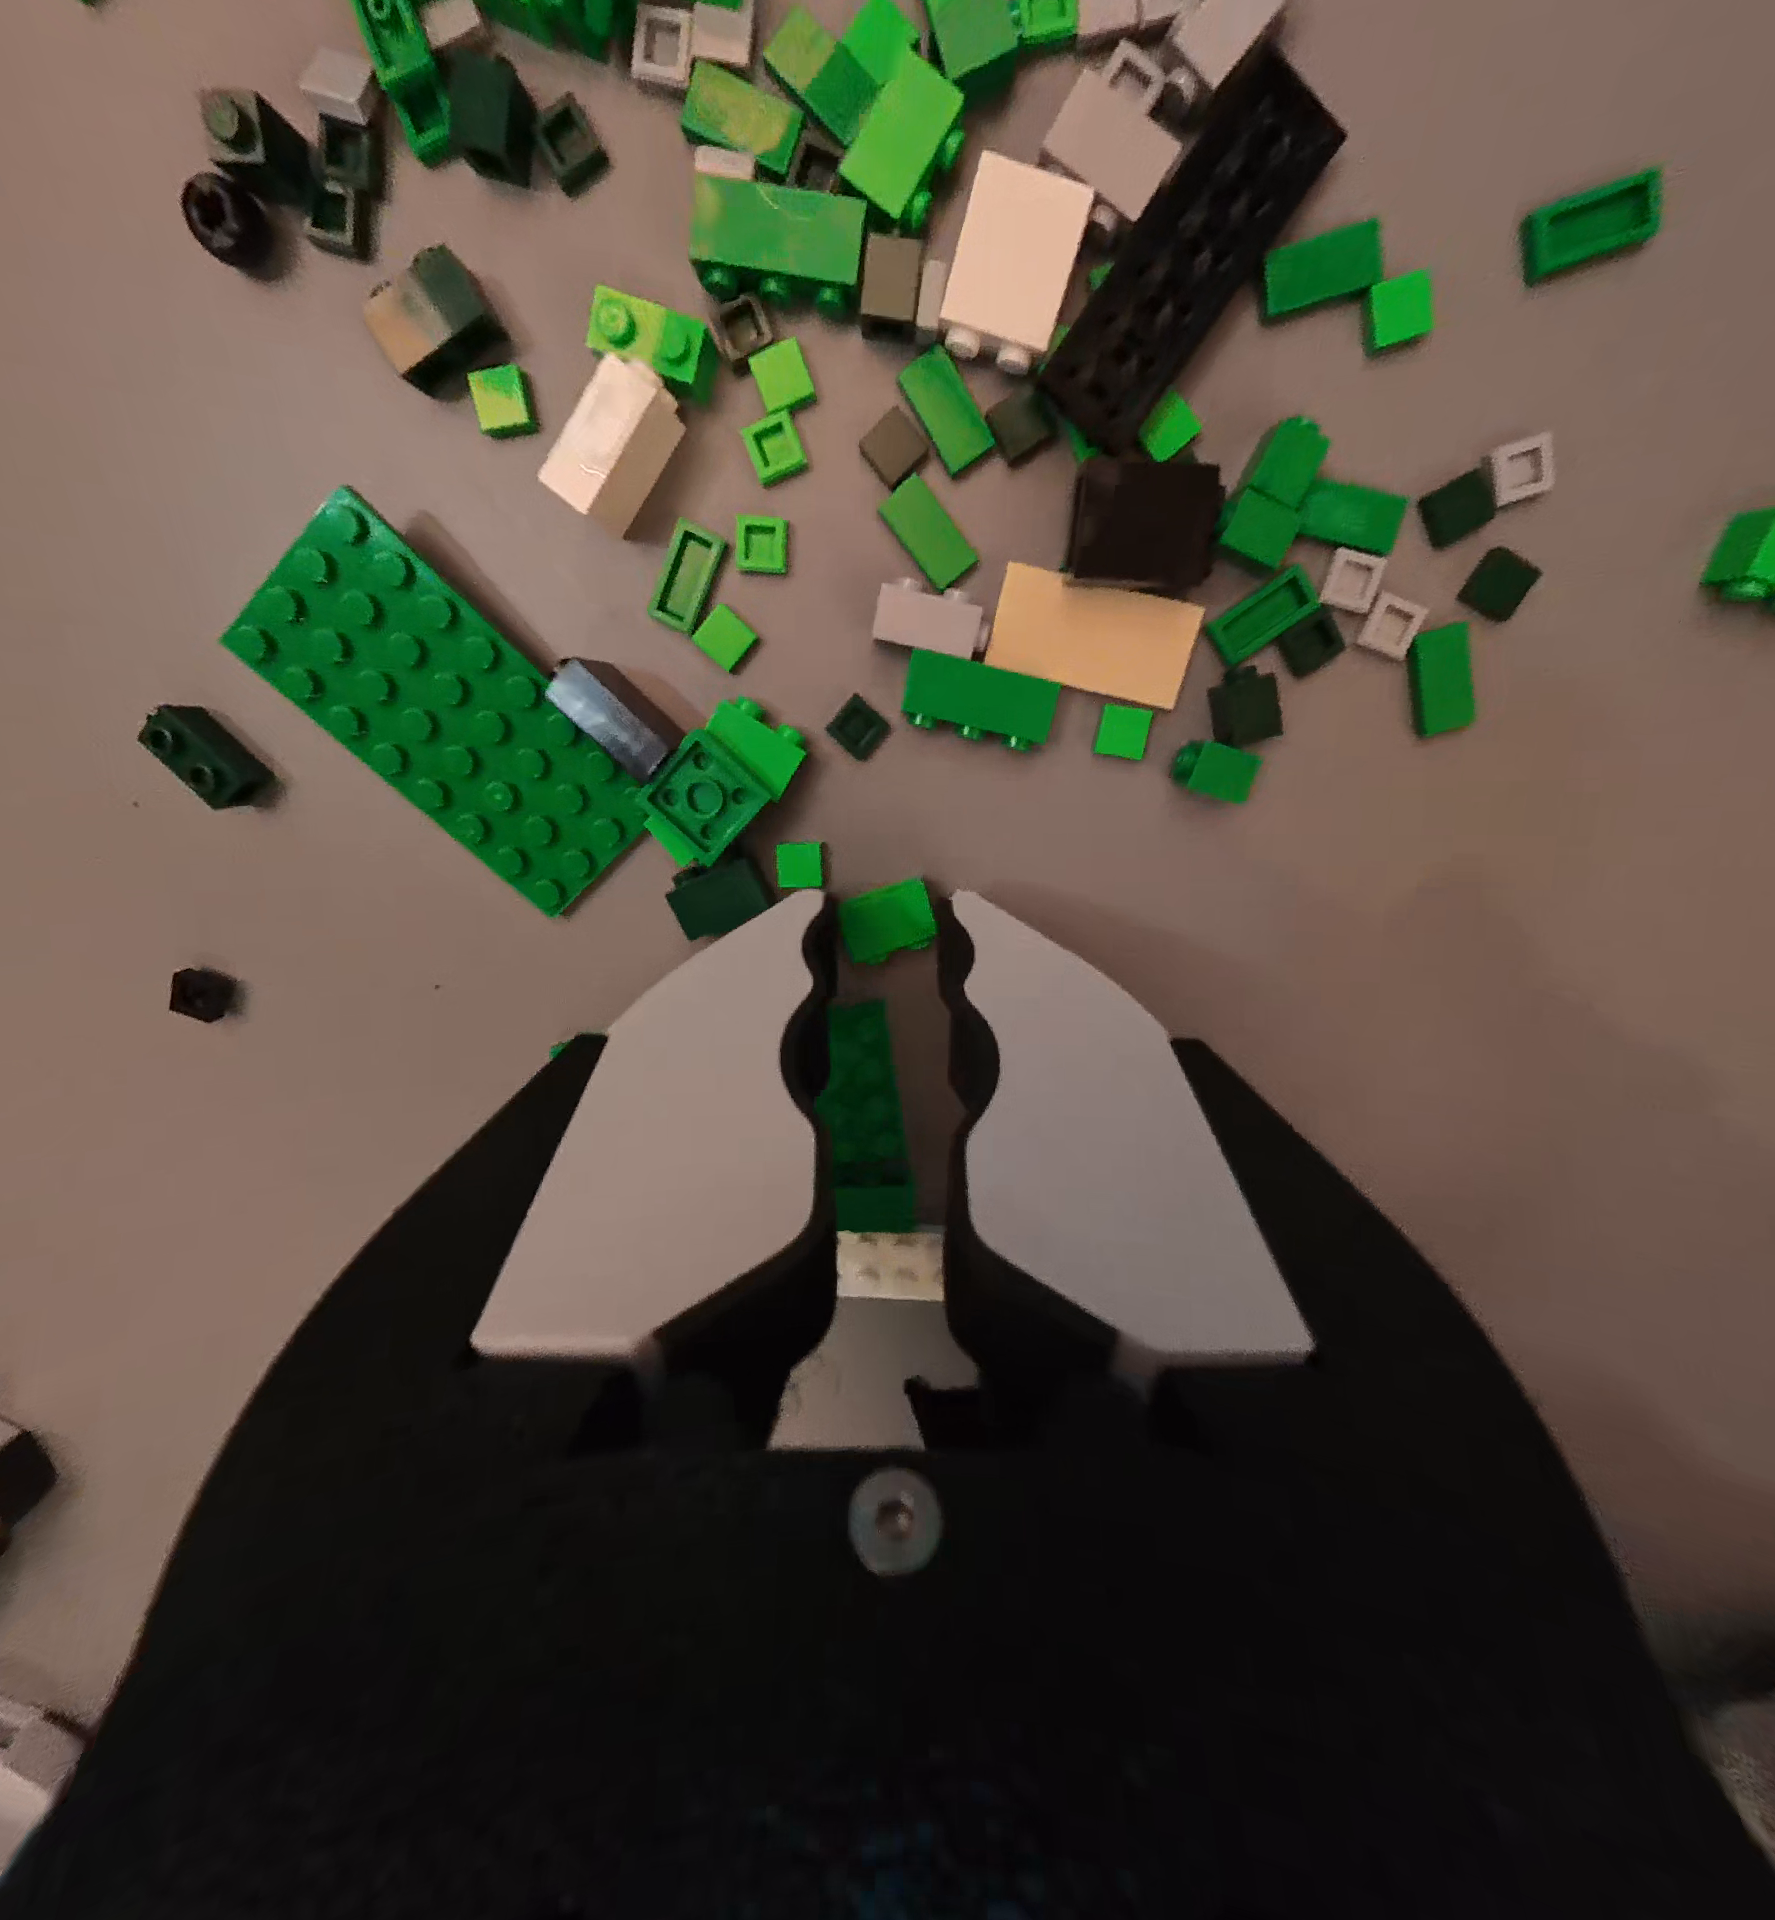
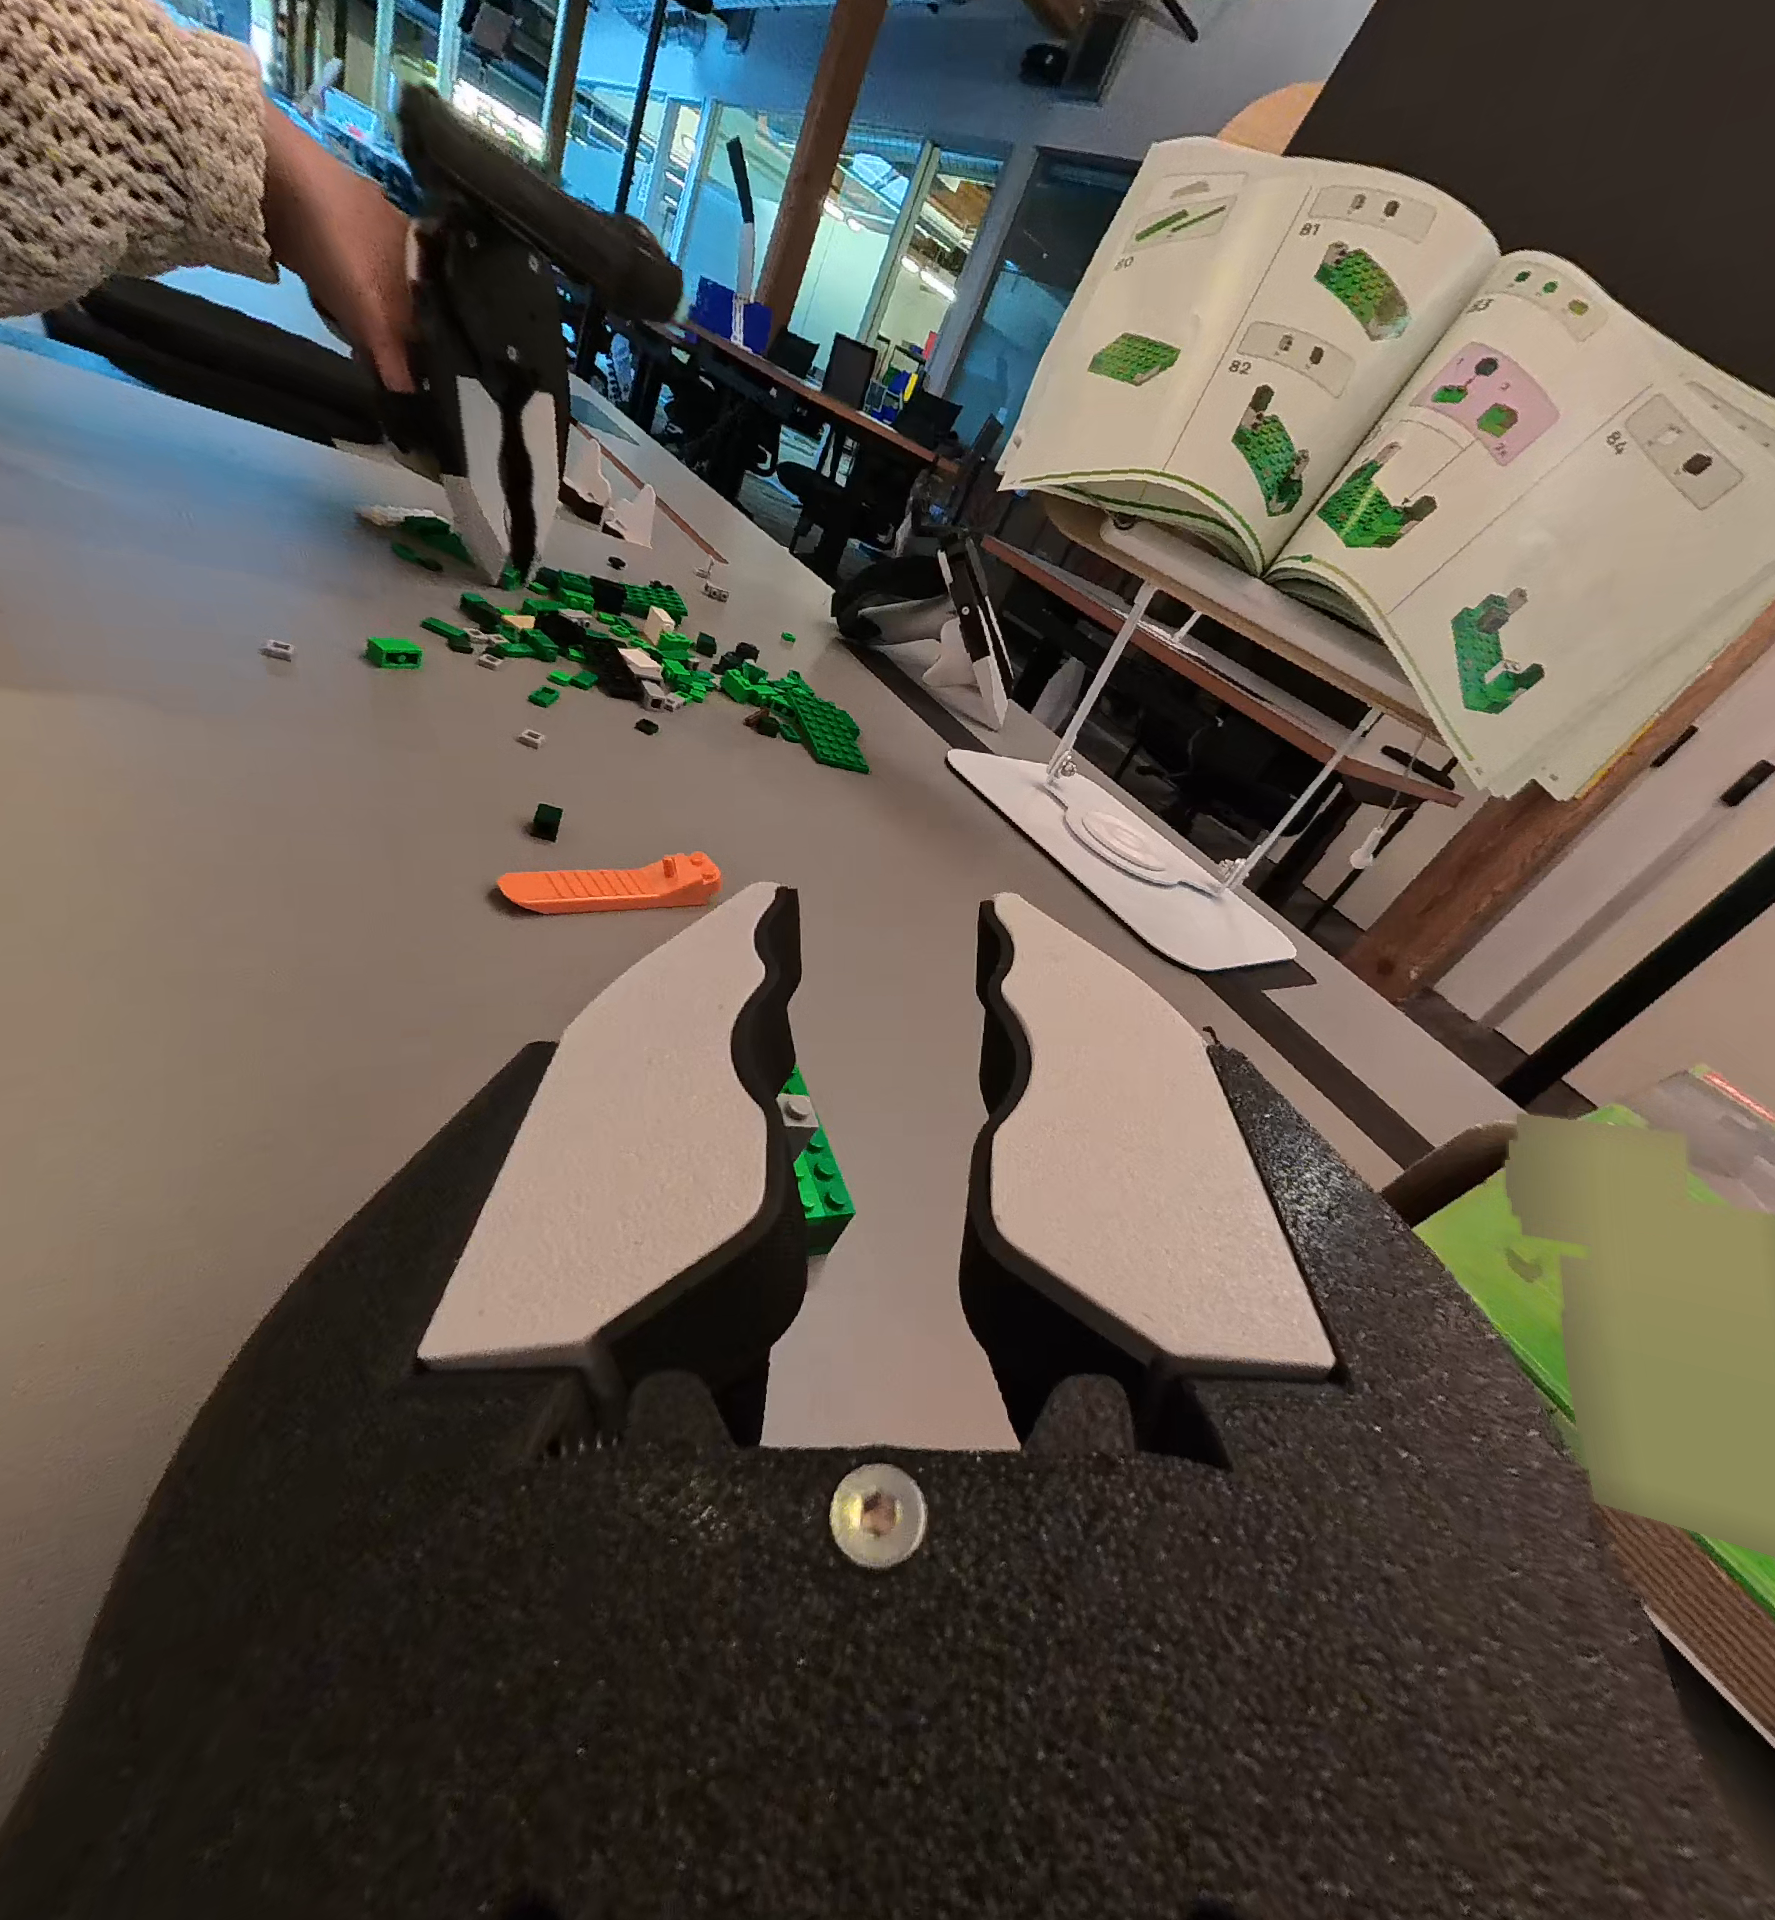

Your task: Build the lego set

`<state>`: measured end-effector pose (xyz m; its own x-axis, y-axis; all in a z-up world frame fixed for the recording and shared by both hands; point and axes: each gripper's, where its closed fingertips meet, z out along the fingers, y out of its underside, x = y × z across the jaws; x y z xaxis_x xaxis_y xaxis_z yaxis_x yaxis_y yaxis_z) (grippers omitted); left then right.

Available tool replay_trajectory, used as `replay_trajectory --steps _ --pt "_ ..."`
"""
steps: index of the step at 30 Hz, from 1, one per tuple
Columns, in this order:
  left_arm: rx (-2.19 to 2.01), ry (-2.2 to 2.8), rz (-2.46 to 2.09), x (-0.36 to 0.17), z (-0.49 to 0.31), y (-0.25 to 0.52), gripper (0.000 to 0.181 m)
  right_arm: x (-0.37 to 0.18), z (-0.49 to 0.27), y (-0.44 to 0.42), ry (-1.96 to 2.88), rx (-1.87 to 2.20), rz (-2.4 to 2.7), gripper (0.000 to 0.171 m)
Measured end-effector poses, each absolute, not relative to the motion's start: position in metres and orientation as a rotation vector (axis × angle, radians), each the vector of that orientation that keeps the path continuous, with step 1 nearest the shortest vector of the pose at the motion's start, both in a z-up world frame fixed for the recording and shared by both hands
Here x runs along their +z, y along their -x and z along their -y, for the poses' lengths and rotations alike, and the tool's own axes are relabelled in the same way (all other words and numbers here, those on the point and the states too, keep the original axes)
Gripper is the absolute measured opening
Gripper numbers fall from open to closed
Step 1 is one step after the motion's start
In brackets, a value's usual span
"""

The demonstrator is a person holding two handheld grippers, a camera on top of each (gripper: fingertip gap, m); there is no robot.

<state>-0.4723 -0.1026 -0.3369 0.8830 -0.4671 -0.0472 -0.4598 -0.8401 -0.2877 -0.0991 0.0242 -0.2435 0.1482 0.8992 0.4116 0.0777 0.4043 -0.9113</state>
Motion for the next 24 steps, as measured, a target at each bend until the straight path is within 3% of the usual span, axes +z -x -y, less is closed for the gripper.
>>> replay_trajectory --steps 3,6,12,16,19,20,22,24 --pt "0.049 2.584 -0.793 -0.321 0.095 0.454 0.018 -0.24 -0.024 0.099 0.973 0.734 1.287 0.032" --pt "0.086 2.111 -0.891 -0.27 0.067 0.381 0.018 -0.231 -0.009 0.107 0.935 0.709 1.308 0.028" --pt "0.306 1.203 -1.142 -0.191 0.065 0.217 0.017 -0.202 0.067 0.142 1.115 1.337 1.416 0.029" --pt "0.201 1.015 -1.218 -0.186 0.072 0.157 0.017 -0.183 0.08 0.146 1.303 1.845 1.344 0.035" --pt "0.165 0.947 -1.291 -0.19 0.077 0.132 0.017 -0.199 0.079 0.146 1.403 1.833 1.418 0.034" --pt "0.163 0.941 -1.313 -0.192 0.077 0.127 0.017 -0.2 0.083 0.144 1.405 1.858 1.436 0.032" --pt "0.173 0.927 -1.343 -0.196 0.076 0.121 0.017 -0.199 0.091 0.136 1.412 1.97 1.477 0.012" --pt "0.134 0.948 -1.352 -0.203 0.075 0.115 0.018 -0.206 0.089 0.13 1.446 1.951 1.506 0.012"
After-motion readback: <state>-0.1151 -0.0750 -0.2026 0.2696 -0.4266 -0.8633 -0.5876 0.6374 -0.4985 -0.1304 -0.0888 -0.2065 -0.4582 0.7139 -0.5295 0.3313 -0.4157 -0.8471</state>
